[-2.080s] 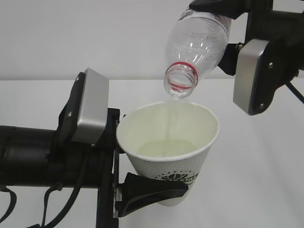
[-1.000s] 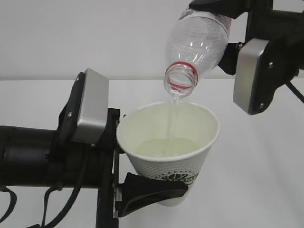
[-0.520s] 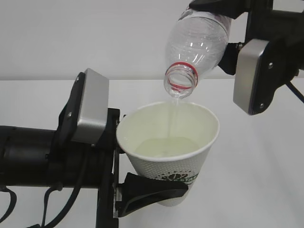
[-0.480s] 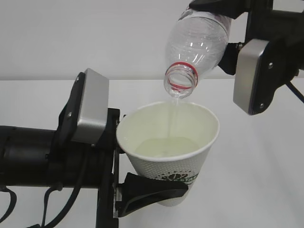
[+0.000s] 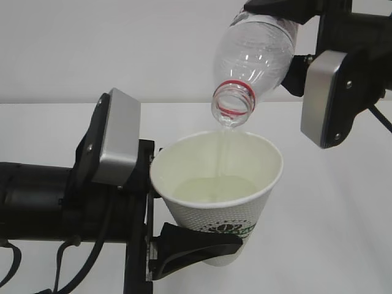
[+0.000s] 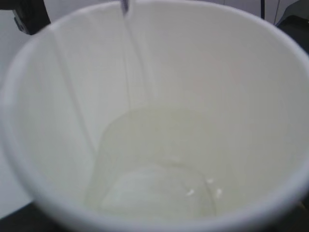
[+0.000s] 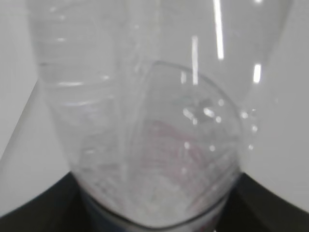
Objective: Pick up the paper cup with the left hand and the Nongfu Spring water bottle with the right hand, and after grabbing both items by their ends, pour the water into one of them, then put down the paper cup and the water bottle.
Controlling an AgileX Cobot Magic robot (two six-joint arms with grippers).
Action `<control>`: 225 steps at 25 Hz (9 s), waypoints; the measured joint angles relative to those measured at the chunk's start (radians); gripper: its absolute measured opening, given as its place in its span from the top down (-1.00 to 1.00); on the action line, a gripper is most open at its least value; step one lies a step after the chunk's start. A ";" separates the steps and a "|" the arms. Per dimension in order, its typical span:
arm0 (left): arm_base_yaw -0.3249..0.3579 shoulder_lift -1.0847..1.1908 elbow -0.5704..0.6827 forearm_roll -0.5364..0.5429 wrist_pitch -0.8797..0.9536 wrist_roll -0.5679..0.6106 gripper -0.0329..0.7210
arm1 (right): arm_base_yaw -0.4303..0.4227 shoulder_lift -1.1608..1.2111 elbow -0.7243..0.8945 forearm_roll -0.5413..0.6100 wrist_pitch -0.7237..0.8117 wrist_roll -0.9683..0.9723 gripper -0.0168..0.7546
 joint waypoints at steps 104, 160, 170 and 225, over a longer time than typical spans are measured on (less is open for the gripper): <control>0.000 0.000 0.000 0.000 -0.030 0.000 -0.39 | 0.000 0.000 -0.002 0.006 -0.017 0.000 -0.26; 0.000 0.000 0.000 0.016 -0.030 0.000 -0.39 | 0.000 0.000 -0.002 0.000 -0.051 0.710 -0.25; 0.000 0.000 0.000 0.016 -0.030 0.000 -0.39 | 0.000 0.000 -0.002 0.000 -0.051 0.828 -0.25; 0.000 0.000 0.000 0.016 -0.016 0.000 -0.39 | -0.167 0.024 0.023 0.444 0.236 1.018 -0.25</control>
